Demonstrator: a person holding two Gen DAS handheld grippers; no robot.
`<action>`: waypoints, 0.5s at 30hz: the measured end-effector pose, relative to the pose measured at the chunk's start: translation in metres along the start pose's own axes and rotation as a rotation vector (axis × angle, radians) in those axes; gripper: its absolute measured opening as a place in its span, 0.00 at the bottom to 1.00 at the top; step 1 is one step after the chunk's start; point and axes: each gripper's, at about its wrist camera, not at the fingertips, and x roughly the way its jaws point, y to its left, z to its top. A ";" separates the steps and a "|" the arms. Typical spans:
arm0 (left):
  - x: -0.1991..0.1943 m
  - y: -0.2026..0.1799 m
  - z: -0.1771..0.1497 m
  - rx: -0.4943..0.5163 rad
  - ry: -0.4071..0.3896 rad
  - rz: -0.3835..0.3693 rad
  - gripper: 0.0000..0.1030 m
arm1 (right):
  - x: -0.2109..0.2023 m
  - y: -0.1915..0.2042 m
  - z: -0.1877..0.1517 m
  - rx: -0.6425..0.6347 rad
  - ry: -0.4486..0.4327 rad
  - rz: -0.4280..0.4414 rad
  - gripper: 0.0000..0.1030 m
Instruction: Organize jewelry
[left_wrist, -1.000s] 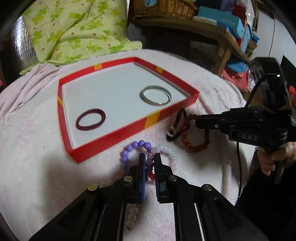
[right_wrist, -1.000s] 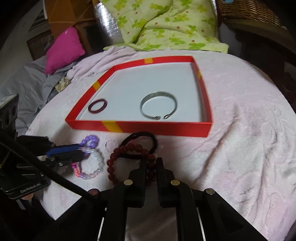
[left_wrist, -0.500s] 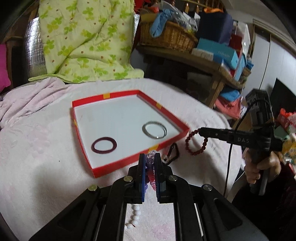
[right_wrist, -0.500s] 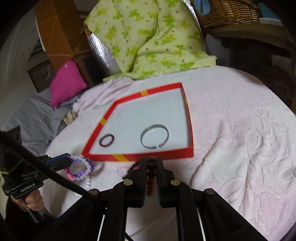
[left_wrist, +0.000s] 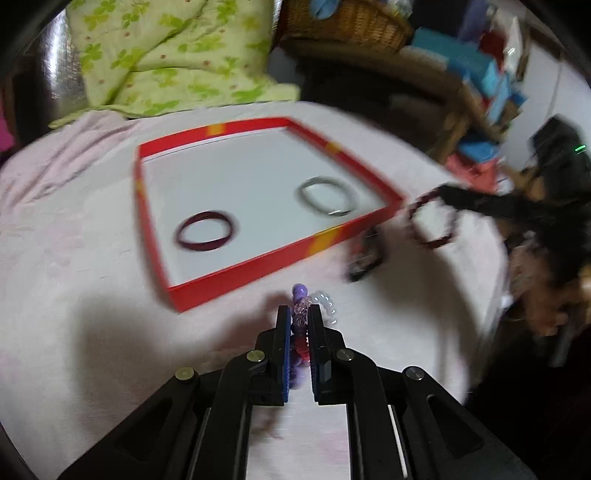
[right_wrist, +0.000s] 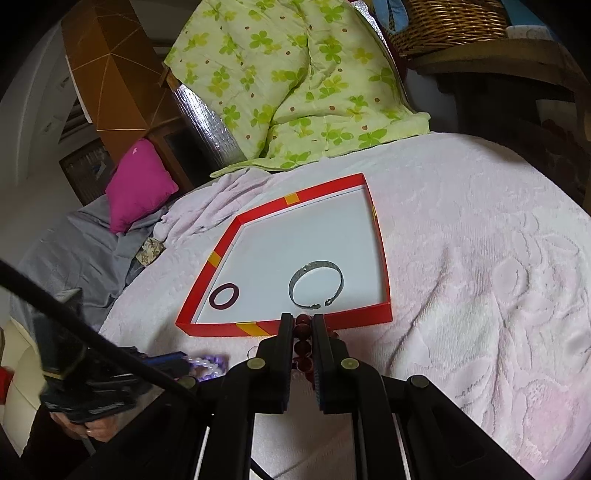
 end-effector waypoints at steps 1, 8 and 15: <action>0.002 0.005 0.000 -0.020 0.009 0.024 0.09 | 0.000 -0.001 0.000 0.002 0.001 0.002 0.10; -0.005 0.020 -0.005 -0.048 -0.007 0.084 0.09 | 0.002 -0.002 -0.001 0.006 0.013 0.004 0.10; 0.000 0.005 -0.009 0.020 0.026 0.044 0.10 | 0.004 0.001 -0.002 -0.002 0.019 0.003 0.10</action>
